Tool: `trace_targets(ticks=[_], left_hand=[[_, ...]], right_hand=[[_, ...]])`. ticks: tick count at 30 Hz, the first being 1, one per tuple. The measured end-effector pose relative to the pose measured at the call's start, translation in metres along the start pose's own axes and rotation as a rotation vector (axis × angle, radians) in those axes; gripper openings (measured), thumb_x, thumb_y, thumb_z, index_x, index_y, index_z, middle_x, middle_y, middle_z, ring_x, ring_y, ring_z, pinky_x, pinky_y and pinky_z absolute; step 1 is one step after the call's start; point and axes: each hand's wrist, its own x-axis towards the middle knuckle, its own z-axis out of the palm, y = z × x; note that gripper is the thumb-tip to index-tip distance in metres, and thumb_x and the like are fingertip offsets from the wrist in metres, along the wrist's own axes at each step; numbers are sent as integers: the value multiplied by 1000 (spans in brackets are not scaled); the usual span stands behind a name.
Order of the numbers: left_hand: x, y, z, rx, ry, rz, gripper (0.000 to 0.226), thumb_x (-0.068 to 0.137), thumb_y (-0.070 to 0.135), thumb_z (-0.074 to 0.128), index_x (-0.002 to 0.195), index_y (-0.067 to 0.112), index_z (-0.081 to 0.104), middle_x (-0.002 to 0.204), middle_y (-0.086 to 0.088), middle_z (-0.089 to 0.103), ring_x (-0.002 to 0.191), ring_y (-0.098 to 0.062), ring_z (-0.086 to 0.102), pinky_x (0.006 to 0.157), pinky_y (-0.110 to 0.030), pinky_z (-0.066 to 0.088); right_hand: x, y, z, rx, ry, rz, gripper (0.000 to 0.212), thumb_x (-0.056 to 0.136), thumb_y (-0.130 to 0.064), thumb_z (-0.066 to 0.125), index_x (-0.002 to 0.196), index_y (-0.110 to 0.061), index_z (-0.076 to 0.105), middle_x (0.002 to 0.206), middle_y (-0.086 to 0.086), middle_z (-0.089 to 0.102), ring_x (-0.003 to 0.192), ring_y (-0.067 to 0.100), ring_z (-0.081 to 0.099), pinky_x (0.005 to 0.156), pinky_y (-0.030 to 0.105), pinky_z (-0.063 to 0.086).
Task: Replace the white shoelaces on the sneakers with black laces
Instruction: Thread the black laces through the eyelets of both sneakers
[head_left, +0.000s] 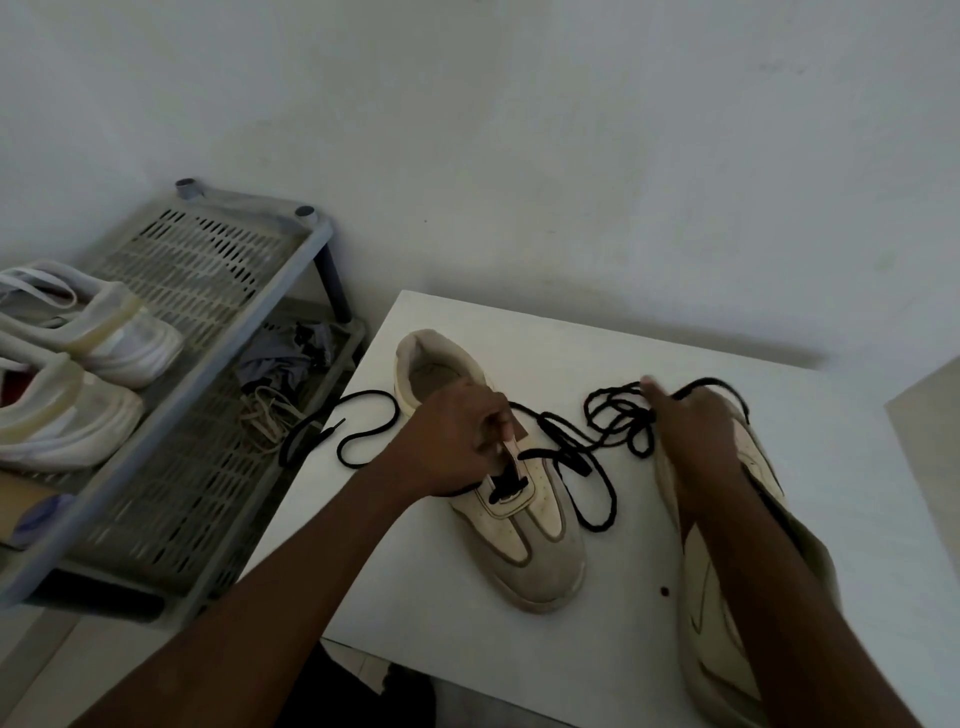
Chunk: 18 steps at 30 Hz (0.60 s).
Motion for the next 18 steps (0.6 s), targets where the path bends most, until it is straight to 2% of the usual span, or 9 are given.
trace_targets(ticks=[2, 3, 5, 6, 8, 10, 11, 14, 18], left_hand=[[2, -2, 2, 64, 62, -76, 14, 75, 4, 62, 80, 17, 63, 77, 8, 62, 74, -6, 54, 72, -22, 41], [2, -2, 3, 105, 73, -109, 12, 75, 7, 62, 80, 18, 63, 77, 9, 61, 75, -10, 57, 77, -26, 43], [2, 2, 5, 203, 80, -156, 8, 74, 16, 64, 81, 20, 63, 74, 11, 59, 76, -12, 60, 87, -29, 37], [2, 5, 8, 268, 87, -176, 8, 74, 22, 63, 82, 22, 62, 73, 11, 59, 77, -12, 60, 91, -29, 30], [0, 10, 14, 404, 107, -208, 13, 78, 34, 59, 85, 23, 60, 73, 9, 62, 79, -13, 59, 94, -30, 21], [0, 12, 21, 503, 124, -240, 23, 83, 44, 54, 84, 23, 62, 72, 7, 63, 81, -13, 59, 94, -32, 19], [0, 11, 25, 535, 138, -261, 28, 85, 49, 52, 81, 24, 63, 72, 7, 63, 83, -13, 59, 94, -33, 19], [-1, 10, 36, 518, 203, -331, 35, 84, 58, 53, 77, 25, 64, 73, 9, 64, 91, -11, 56, 96, -33, 16], [-2, 10, 38, 331, 293, -346, 30, 80, 43, 66, 63, 28, 46, 64, 11, 54, 83, -11, 55, 94, -29, 18]], right_hand=[[-11, -2, 6, -350, -56, -162, 41, 90, -46, 60, 93, -7, 50, 95, 14, 50, 90, 24, 49, 68, 32, 35], [-21, -7, 10, -442, -21, -284, 40, 90, -45, 60, 99, -7, 54, 103, 16, 52, 97, 26, 49, 74, 35, 39], [-39, -17, 16, -487, 13, -521, 44, 87, -43, 65, 119, -13, 59, 122, 10, 54, 114, 25, 49, 90, 35, 42], [-45, -20, 19, -462, -91, -587, 41, 85, -42, 69, 119, -19, 62, 119, 2, 56, 109, 18, 52, 86, 30, 43], [-49, -15, 29, -509, -424, -607, 29, 81, -38, 74, 107, -27, 67, 104, -10, 58, 92, 6, 55, 74, 21, 44], [-47, -1, 38, -588, -558, -605, 17, 81, -33, 74, 97, -27, 71, 94, -13, 61, 80, -2, 54, 68, 14, 43], [-45, 4, 40, -558, -552, -586, 11, 81, -29, 74, 91, -26, 71, 85, -15, 60, 73, -4, 52, 63, 8, 38], [-44, 11, 43, -487, -514, -576, 4, 84, -21, 72, 81, -20, 70, 63, -21, 51, 60, -7, 47, 54, 7, 34], [-47, 13, 44, -473, -394, -631, 14, 89, -19, 65, 77, -16, 57, 57, -17, 50, 52, 0, 46, 47, 15, 32]])
